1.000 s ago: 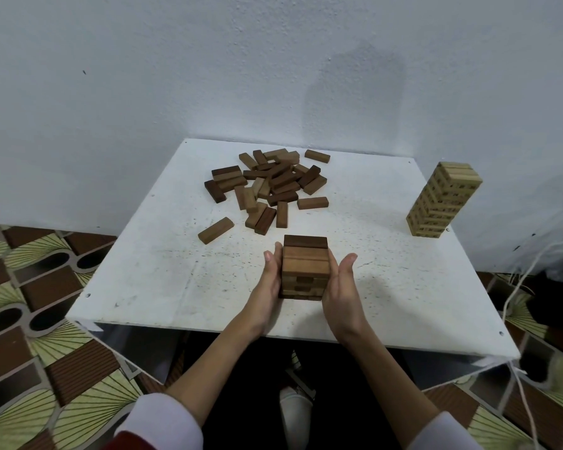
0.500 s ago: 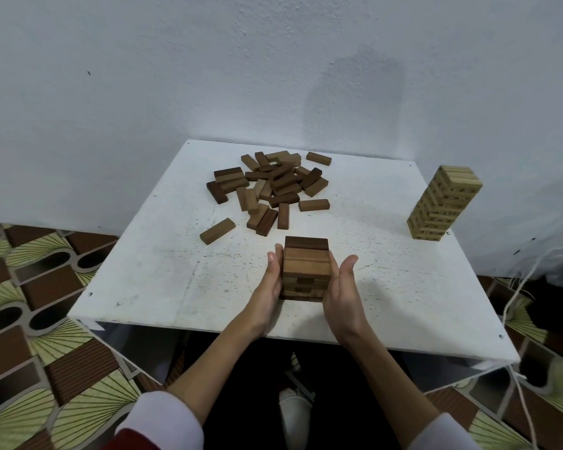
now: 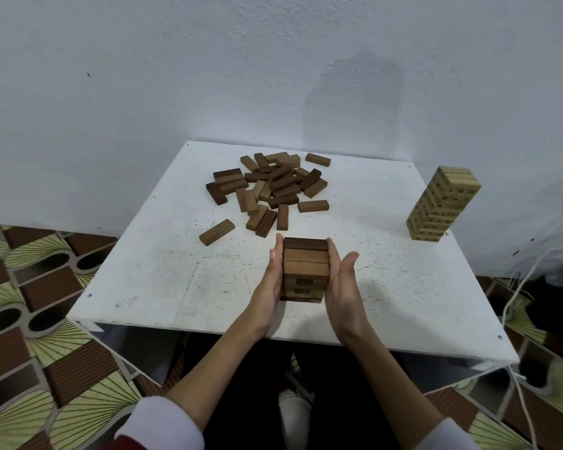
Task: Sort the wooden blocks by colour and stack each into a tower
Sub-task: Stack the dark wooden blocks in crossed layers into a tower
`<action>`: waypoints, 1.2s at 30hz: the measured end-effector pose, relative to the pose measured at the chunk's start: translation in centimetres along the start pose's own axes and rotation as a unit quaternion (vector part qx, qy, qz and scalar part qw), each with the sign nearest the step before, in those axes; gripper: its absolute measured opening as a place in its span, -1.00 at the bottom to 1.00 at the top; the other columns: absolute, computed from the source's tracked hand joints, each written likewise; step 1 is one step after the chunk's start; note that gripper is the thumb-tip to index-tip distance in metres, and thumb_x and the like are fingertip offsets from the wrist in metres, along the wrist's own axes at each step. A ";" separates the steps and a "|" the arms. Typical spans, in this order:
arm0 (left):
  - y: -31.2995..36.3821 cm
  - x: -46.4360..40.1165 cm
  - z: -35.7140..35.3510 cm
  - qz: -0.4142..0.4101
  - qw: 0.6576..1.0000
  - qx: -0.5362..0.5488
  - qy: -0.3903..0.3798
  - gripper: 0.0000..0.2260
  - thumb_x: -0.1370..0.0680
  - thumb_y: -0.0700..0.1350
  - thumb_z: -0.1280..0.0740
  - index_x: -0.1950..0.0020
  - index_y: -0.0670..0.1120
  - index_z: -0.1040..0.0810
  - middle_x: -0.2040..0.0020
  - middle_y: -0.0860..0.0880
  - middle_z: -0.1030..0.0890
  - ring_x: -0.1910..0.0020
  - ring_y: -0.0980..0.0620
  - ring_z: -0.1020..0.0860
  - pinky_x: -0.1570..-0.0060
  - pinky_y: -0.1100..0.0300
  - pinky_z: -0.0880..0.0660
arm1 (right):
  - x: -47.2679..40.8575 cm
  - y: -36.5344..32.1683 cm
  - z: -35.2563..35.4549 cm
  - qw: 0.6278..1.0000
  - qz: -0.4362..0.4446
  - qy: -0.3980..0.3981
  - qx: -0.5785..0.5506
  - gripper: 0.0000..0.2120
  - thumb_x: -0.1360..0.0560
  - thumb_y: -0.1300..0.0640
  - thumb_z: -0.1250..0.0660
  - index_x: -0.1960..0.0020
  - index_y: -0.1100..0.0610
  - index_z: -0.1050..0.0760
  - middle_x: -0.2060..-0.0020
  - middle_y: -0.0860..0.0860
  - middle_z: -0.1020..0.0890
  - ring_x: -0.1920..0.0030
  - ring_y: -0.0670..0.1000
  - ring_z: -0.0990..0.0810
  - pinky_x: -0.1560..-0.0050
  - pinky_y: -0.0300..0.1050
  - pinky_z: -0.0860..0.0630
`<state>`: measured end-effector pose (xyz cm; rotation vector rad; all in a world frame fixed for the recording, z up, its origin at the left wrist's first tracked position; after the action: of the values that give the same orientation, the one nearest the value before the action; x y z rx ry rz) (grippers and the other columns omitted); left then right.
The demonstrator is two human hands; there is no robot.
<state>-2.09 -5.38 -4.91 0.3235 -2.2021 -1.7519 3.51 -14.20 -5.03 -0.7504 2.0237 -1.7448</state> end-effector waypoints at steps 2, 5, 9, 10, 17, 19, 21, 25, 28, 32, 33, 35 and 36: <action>-0.5 -0.1 -0.1 0.000 1.000 -0.004 -0.005 -0.34 -0.45 0.36 0.11 -0.53 0.19 0.02 -0.43 0.13 -0.23 -0.43 0.15 -0.18 -0.35 0.23 -0.15 | 0.0 0.3 0.0 1.000 -0.010 0.007 0.013 -0.25 -0.44 -0.40 0.26 -0.52 -0.06 0.03 -0.50 -0.07 -0.16 -0.48 -0.11 -0.14 -0.49 -0.06 -0.07; -0.6 0.0 0.0 0.006 1.000 -0.025 -0.007 -0.37 -0.46 0.31 0.13 -0.53 0.19 0.02 -0.48 0.10 -0.22 -0.43 0.16 -0.18 -0.38 0.21 -0.14 | 0.3 0.0 -0.2 0.999 -0.019 0.007 0.042 -0.27 -0.44 -0.34 0.26 -0.53 -0.05 0.03 -0.51 -0.04 -0.15 -0.48 -0.10 -0.13 -0.49 -0.06 -0.07; -0.2 0.4 -0.1 0.025 1.000 0.000 -0.002 -0.36 -0.49 0.39 0.10 -0.53 0.18 0.00 -0.46 0.16 -0.18 -0.40 0.22 -0.15 -0.39 0.23 -0.10 | 0.5 -0.3 -0.1 0.998 -0.021 0.017 0.062 -0.23 -0.43 -0.40 0.28 -0.53 -0.05 0.06 -0.52 -0.06 -0.08 -0.50 -0.08 -0.06 -0.50 -0.06 -0.02; 0.2 0.6 0.0 0.025 1.000 -0.012 0.011 -0.39 -0.53 0.35 0.10 -0.53 0.15 -0.02 -0.44 0.21 -0.15 -0.36 0.27 -0.12 -0.33 0.33 -0.09 | 0.5 -0.5 0.1 0.997 -0.018 0.023 0.068 -0.24 -0.43 -0.39 0.28 -0.54 -0.04 0.07 -0.52 -0.07 -0.05 -0.51 -0.08 -0.03 -0.48 -0.10 0.00; 3.2 -0.8 6.9 -0.101 0.962 -0.200 0.154 -0.54 -0.63 0.02 -0.09 -0.52 0.03 -0.12 -0.44 0.14 -0.18 -0.38 0.23 -0.12 -0.33 0.20 -0.07 | 0.4 -7.3 -0.3 0.976 0.100 0.115 0.155 -0.51 -0.62 0.04 -0.08 -0.52 -0.03 -0.05 -0.49 -0.15 -0.15 -0.46 -0.18 -0.12 -0.23 -0.49 -0.10; 3.1 -2.1 9.5 -0.151 0.918 -0.328 0.162 -0.66 -0.62 -0.11 -0.17 -0.39 -0.10 -0.32 -0.35 0.02 -0.36 -0.32 0.11 -0.27 -0.33 0.09 -0.20 | 0.5 -9.5 -2.4 0.972 0.150 0.111 0.146 -0.52 -0.60 0.16 -0.16 -0.49 0.00 -0.15 -0.44 -0.15 -0.27 -0.42 -0.19 -0.22 -0.23 -0.51 -0.15; 2.2 -3.2 11.5 -0.170 0.857 -0.469 0.131 -0.67 -0.52 -0.25 -0.14 -0.27 -0.12 -0.41 -0.24 -0.04 -0.46 -0.25 0.03 -0.36 -0.35 -0.02 -0.21 | 0.1 -10.7 -5.8 0.970 0.179 0.069 0.151 -0.55 -0.59 0.22 -0.16 -0.46 0.05 -0.22 -0.39 -0.12 -0.32 -0.39 -0.20 -0.27 -0.23 -0.54 -0.21; 2.1 -2.7 13.7 -0.195 0.803 -0.552 0.111 -0.61 -0.63 -0.25 -0.06 -0.46 -0.08 -0.31 -0.44 0.03 -0.33 -0.42 0.06 -0.24 -0.41 0.34 -0.02 | -2.9 -8.3 -12.3 0.944 0.137 -0.014 0.299 -0.60 -0.58 0.29 -0.12 -0.41 0.17 -0.27 -0.38 0.02 -0.31 -0.40 -0.04 -0.24 -0.31 -0.37 -0.14; 2.0 -2.1 15.0 -0.190 0.790 -0.565 0.143 -0.65 -0.60 -0.29 -0.15 -0.37 -0.14 -0.41 -0.40 -0.04 -0.37 -0.27 -0.10 -0.32 -0.30 0.21 -0.26 | -5.8 -3.9 -14.2 0.903 0.060 -0.011 0.425 -0.58 -0.57 0.28 -0.11 -0.42 0.26 -0.20 -0.45 0.11 -0.21 -0.45 0.07 -0.11 -0.34 -0.21 -0.11; 1.8 -1.7 15.6 -0.173 0.789 -0.560 0.184 -0.73 -0.55 -0.28 -0.22 -0.23 -0.16 -0.50 -0.29 -0.07 -0.43 -0.12 -0.10 -0.36 -0.10 0.07 -0.41 | -8.4 -0.3 -14.2 0.839 0.009 0.028 0.543 -0.51 -0.53 0.29 -0.13 -0.44 0.29 -0.14 -0.50 0.16 -0.05 -0.48 0.16 0.00 -0.46 -0.02 -0.03; 1.9 -1.7 15.6 -0.176 0.787 -0.559 0.193 -0.73 -0.55 -0.27 -0.23 -0.23 -0.17 -0.51 -0.27 -0.09 -0.45 -0.10 -0.10 -0.37 -0.08 0.05 -0.43 | -8.9 0.2 -14.1 0.822 0.000 0.037 0.568 -0.50 -0.54 0.26 -0.14 -0.44 0.28 -0.13 -0.50 0.16 -0.05 -0.48 0.18 0.01 -0.48 0.03 -0.01; 2.2 -1.6 15.7 -0.185 0.782 -0.559 0.204 -0.74 -0.55 -0.26 -0.24 -0.22 -0.19 -0.52 -0.24 -0.11 -0.46 -0.09 -0.11 -0.39 -0.09 0.03 -0.44 | -9.7 1.0 -14.1 0.791 -0.021 0.041 0.610 -0.48 -0.53 0.20 -0.15 -0.45 0.27 -0.13 -0.50 0.15 -0.06 -0.47 0.20 -0.01 -0.47 0.10 -0.01; 2.1 -1.7 15.8 -0.184 0.786 -0.554 0.205 -0.74 -0.55 -0.26 -0.25 -0.23 -0.19 -0.52 -0.24 -0.11 -0.46 -0.11 -0.11 -0.39 -0.12 0.05 -0.43 | -9.9 1.4 -14.1 0.777 -0.027 0.040 0.627 -0.48 -0.53 0.19 -0.16 -0.45 0.27 -0.14 -0.49 0.14 -0.07 -0.47 0.20 -0.02 -0.46 0.12 -0.04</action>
<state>-6.41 9.97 -6.24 0.7445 -0.5860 -2.5074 2.80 3.03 -4.67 -0.2357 0.4591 -2.5577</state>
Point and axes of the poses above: each hand's wrist, its own x-axis away from the middle knuckle, its own z-axis out of the back of the hand, y = z × x, the point moved 6 cm from there along -x, towards the middle knuckle
